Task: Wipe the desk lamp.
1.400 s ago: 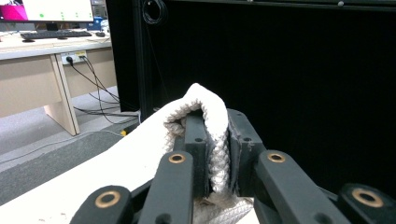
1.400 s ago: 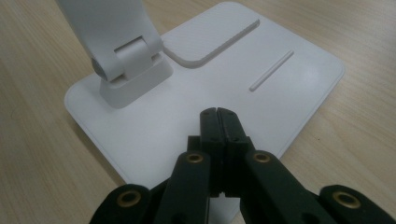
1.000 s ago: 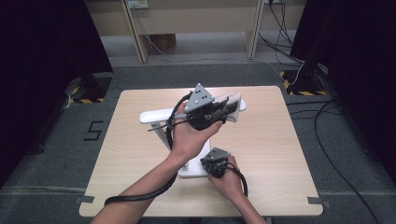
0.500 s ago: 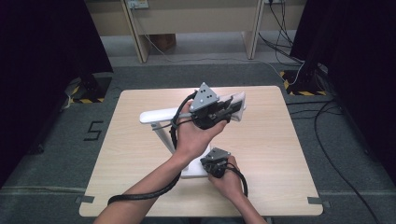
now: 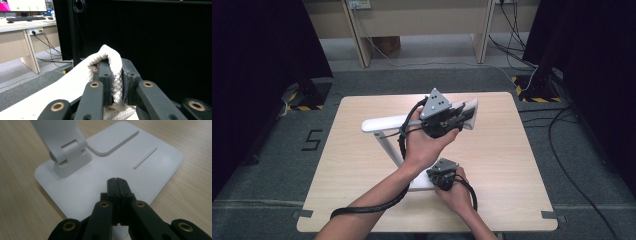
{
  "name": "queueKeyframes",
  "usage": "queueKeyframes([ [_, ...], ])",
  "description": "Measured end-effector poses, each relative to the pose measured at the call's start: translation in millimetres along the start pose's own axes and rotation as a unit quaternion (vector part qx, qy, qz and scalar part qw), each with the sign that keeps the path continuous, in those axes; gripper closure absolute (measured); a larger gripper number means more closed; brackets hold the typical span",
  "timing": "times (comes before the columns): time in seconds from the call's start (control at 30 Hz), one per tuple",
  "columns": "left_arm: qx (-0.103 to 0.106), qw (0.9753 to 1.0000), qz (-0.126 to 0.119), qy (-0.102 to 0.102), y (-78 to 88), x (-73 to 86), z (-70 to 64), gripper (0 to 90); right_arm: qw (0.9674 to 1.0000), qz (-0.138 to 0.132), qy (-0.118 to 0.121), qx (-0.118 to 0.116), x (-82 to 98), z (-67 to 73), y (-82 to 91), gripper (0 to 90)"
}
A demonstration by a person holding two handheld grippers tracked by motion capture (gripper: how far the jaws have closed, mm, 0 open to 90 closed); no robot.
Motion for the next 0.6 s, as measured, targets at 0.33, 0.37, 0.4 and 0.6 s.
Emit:
queueKeyframes([
  [0.33,0.0,1.0,0.002,0.0,-4.0,-1.0,-2.3,80.1,1.0,0.0,0.0,0.0,0.0,-0.1,0.0,90.0],
  [0.37,0.0,1.0,0.002,0.0,-4.5,-1.1,-2.5,80.1,1.0,0.0,0.0,0.0,0.0,-0.1,0.0,90.0],
  [0.4,0.0,1.0,0.002,0.0,-5.1,-1.3,-2.9,80.1,1.0,0.0,0.0,0.0,0.0,-0.1,0.0,90.0],
  [0.6,0.001,1.0,0.004,0.0,-8.4,-2.5,-5.7,80.1,1.0,0.0,0.0,0.0,0.1,-0.2,0.1,90.0],
])
Point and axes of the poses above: each handheld gripper's, and its own axes: y roughly backward along the jaws, x roughly out of its underside, z roughly to its left, the point moved 6 cm from there along -y, roughly forward along the jaws, and after that the axes turned 13 degrees about z, right-handed, at the moved point
